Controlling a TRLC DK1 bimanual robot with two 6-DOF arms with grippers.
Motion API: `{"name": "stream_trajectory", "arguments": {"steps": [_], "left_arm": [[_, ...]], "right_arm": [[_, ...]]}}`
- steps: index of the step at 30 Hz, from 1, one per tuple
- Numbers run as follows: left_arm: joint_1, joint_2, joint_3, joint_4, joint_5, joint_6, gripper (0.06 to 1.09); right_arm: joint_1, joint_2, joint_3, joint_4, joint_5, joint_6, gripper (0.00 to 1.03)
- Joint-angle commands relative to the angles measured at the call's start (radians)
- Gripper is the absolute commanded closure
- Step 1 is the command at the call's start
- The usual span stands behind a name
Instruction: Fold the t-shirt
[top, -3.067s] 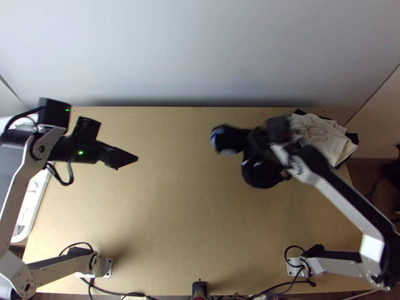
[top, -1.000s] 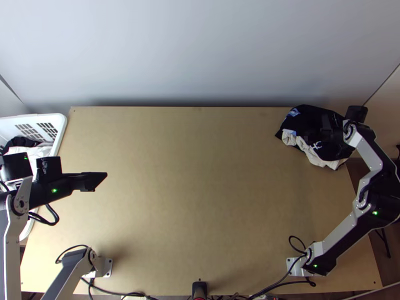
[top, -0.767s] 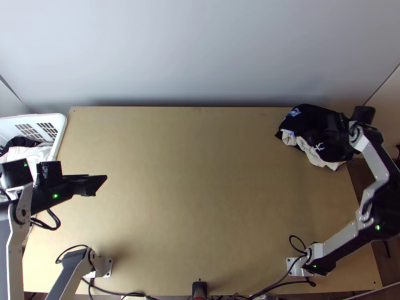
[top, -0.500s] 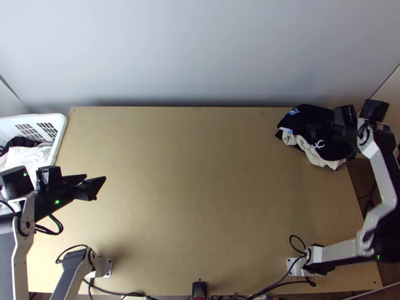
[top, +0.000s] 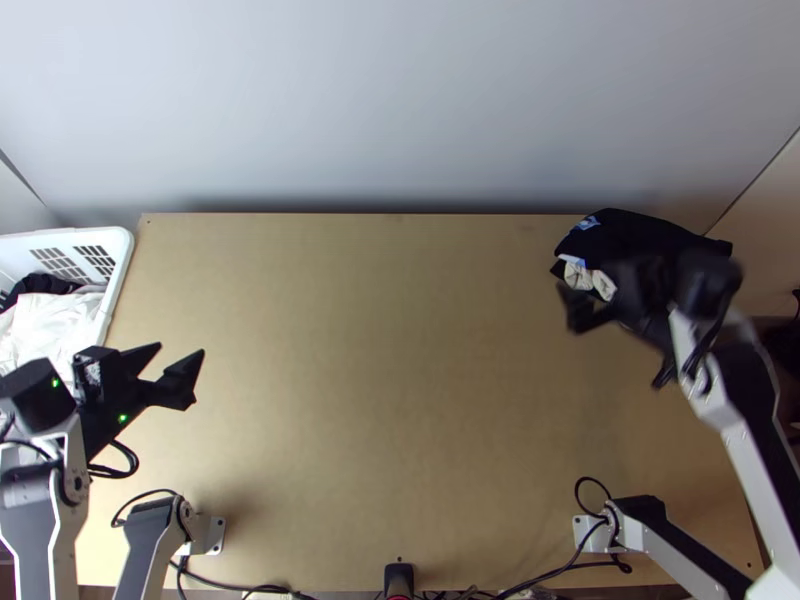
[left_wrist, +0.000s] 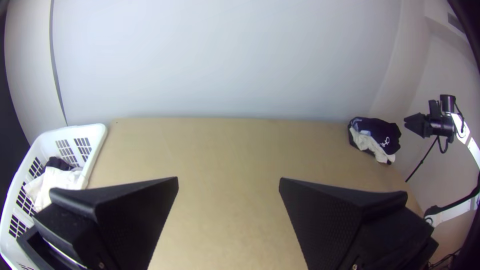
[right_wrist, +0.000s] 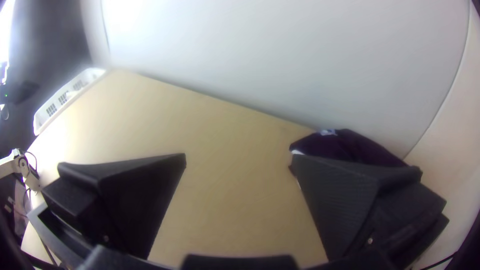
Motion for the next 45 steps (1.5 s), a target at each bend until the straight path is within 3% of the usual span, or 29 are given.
{"name": "stream_trajectory", "arguments": {"steps": [1, 7, 10, 14, 17, 23, 29, 45], "left_arm": [[-0.003, -0.153, -0.172, 0.185, -0.086, -0.015, 0.10], [-0.001, -0.351, -0.343, 0.263, -0.154, -0.004, 0.10], [0.004, -0.541, -0.457, 0.352, -0.212, -0.013, 0.10], [-0.001, -0.536, -0.517, 0.410, -0.229, -0.012, 0.10], [-0.004, -0.536, -0.570, 0.415, -0.229, -0.024, 0.10], [-0.009, -0.533, -0.581, 0.389, -0.229, -0.159, 0.10], [-0.006, -0.533, -0.580, 0.387, -0.229, -0.153, 0.10], [-0.006, -0.533, -0.581, 0.387, -0.229, -0.153, 0.10]], "right_arm": [[0.184, -0.226, -0.274, 0.112, 0.159, 0.158, 0.04], [0.264, -0.361, -0.439, 0.081, 0.304, 0.074, 0.04], [0.269, -0.478, -0.537, 0.124, 0.330, 0.112, 0.04], [0.267, -0.519, -0.629, 0.172, 0.348, 0.131, 0.04], [0.256, -0.558, -0.723, 0.297, 0.385, 0.151, 0.04], [0.299, -1.030, -0.901, 0.373, 0.386, 0.137, 0.04], [0.302, -1.023, -0.942, 0.299, 0.385, 0.195, 0.04], [0.293, -1.021, -0.942, 0.299, 0.385, 0.197, 0.04]]}}
